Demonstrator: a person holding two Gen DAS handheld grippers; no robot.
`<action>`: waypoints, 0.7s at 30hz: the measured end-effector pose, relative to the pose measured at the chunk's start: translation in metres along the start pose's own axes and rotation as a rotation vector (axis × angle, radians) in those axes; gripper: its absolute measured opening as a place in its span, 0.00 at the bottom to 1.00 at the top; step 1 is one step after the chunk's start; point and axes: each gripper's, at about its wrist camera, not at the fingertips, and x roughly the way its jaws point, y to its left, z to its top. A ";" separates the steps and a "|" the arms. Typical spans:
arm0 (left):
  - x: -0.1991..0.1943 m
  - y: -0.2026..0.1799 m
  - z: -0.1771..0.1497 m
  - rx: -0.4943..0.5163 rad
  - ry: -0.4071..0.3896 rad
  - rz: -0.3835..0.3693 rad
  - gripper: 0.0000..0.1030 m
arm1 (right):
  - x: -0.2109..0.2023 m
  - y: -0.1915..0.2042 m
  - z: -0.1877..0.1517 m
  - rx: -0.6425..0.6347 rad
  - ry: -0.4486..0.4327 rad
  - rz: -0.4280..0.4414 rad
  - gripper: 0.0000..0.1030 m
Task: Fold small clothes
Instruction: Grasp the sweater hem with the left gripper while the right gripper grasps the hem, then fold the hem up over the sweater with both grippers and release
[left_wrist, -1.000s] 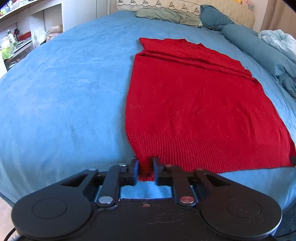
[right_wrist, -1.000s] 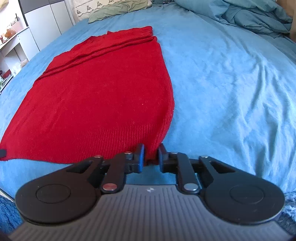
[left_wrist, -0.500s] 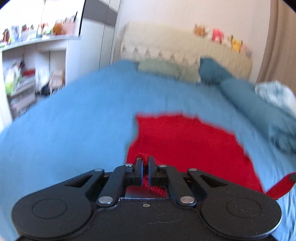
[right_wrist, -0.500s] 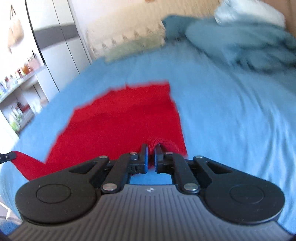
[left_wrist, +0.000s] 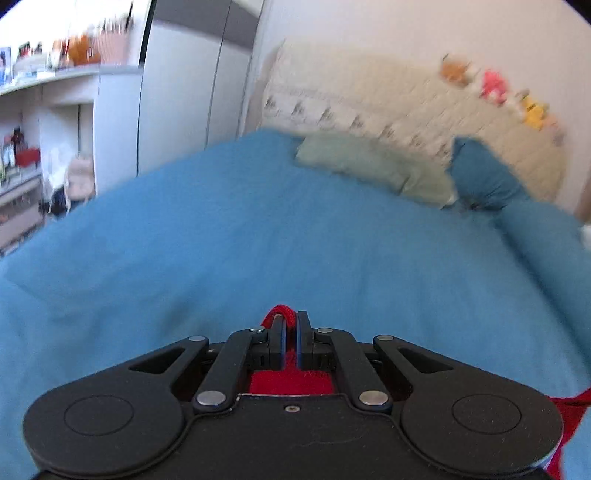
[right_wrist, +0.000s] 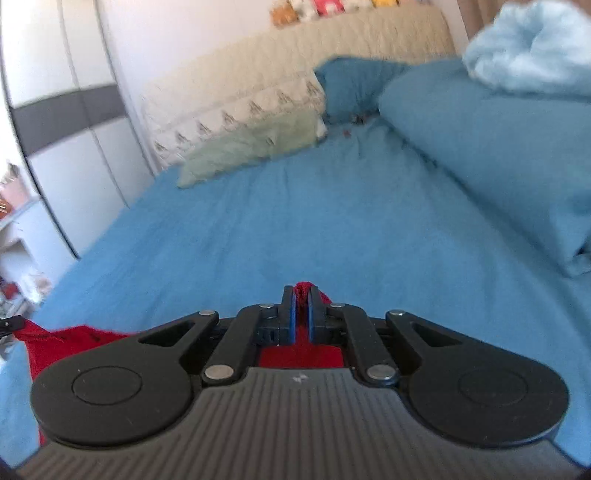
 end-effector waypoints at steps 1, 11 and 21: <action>0.017 0.000 -0.006 -0.004 0.023 0.006 0.05 | 0.017 0.001 -0.005 -0.001 0.014 -0.007 0.20; 0.025 0.010 -0.015 0.010 -0.023 0.044 0.71 | 0.046 -0.012 -0.020 0.002 -0.065 0.000 0.83; -0.087 0.033 -0.122 0.250 0.125 -0.214 0.86 | -0.055 0.003 -0.097 -0.159 0.049 0.165 0.96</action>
